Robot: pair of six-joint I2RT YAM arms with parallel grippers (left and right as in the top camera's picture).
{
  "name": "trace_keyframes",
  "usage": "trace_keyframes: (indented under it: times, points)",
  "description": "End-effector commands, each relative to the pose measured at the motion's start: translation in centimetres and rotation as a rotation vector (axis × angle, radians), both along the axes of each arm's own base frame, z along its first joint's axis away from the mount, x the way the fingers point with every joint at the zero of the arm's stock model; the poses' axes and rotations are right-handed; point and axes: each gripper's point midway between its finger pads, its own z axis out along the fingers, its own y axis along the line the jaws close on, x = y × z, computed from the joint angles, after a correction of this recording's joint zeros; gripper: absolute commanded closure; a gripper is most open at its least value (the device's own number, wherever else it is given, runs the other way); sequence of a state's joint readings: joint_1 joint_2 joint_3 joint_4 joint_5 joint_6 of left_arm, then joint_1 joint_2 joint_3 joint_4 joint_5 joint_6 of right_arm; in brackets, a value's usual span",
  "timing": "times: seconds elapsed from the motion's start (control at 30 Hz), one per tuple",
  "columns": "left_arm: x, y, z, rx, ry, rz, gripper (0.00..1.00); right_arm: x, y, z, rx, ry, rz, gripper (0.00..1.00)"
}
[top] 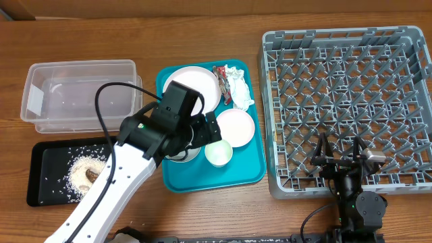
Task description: Sort waste into correct bins and load items into the dishwasher
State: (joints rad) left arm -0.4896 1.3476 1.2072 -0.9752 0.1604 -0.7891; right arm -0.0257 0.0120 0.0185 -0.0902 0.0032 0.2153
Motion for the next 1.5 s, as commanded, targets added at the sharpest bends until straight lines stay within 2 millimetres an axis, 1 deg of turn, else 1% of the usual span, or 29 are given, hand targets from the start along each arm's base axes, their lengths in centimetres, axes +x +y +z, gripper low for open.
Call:
trace_keyframes:
  times: [0.0,0.2,0.27,0.33,0.43,0.53,0.6,0.7,0.77,0.8,0.87,0.93,1.07,1.13,1.17,1.2,1.23,1.37,1.4,1.47]
  points:
    - [0.9,-0.4,0.0,0.018,-0.027,-0.036,0.07,0.0,0.0,-0.2,-0.003,-0.004,0.002,0.00]
    - [1.8,-0.6,-0.2,0.053,-0.084,-0.119,0.07,0.0,0.0,-0.2,-0.003,-0.004,0.002,0.00]
    - [2.8,0.3,-0.5,0.129,-0.128,-0.125,0.06,0.0,0.0,-0.2,-0.003,-0.004,0.002,0.00]
    - [3.7,2.0,-0.9,0.229,-0.155,-0.078,0.05,0.0,0.0,-0.2,-0.003,-0.004,0.002,0.00]
    - [4.5,3.4,-1.6,0.313,-0.156,-0.031,0.05,0.0,0.0,-0.2,-0.003,-0.004,0.002,0.00]
    - [4.8,3.3,-2.7,0.321,-0.130,-0.020,0.05,0.0,0.0,-0.2,-0.003,-0.004,0.002,0.00]
    - [5.0,3.2,-3.8,0.334,-0.104,-0.022,0.08,0.0,0.0,-0.2,-0.003,-0.004,0.002,0.00]
    - [5.5,3.0,-5.4,0.352,-0.075,-0.026,0.20,0.0,0.0,-0.2,-0.003,-0.004,0.002,0.00]
    - [5.8,2.8,-6.1,0.356,-0.068,-0.027,0.25,0.0,0.0,-0.2,-0.003,-0.004,0.002,0.00]
    - [6.0,2.7,-6.3,0.357,-0.067,-0.027,0.25,0.0,0.0,-0.2,-0.003,-0.004,0.002,0.00]
    - [6.5,2.5,-6.7,0.353,-0.074,-0.025,0.25,0.0,0.0,-0.2,-0.003,-0.004,0.002,0.00]
    - [7.0,2.3,-6.5,0.348,-0.094,-0.020,0.24,0.0,0.0,-0.2,-0.003,-0.004,0.002,0.00]
    - [7.1,2.3,-6.4,0.347,-0.100,-0.013,0.24,0.0,0.0,-0.2,-0.003,-0.004,0.002,0.00]
    - [7.1,2.3,-6.4,0.348,-0.100,-0.013,0.23,0.0,0.0,-0.2,-0.003,-0.004,0.002,0.00]
    - [7.1,2.3,-6.4,0.348,-0.101,-0.013,0.18,0.0,0.0,-0.2,-0.003,-0.004,0.002,0.00]
    - [7.2,2.3,-6.4,0.348,-0.101,-0.013,0.10,0.0,0.0,-0.2,-0.003,-0.004,0.002,0.00]
    - [7.2,2.3,-6.4,0.348,-0.102,-0.013,0.07,0.0,0.0,-0.2,-0.003,-0.004,0.002,0.00]
    - [7.2,2.3,-6.4,0.348,-0.103,-0.013,0.05,0.0,0.0,-0.2,-0.003,-0.004,0.002,0.00]
    - [7.2,2.3,-6.4,0.347,-0.104,-0.012,0.00,0.0,0.0,-0.2,-0.003,-0.004,0.002,0.00]
    - [7.2,2.3,-6.4,0.347,-0.104,-0.012,0.00,0.0,0.0,-0.2,-0.003,-0.004,0.002,0.00]
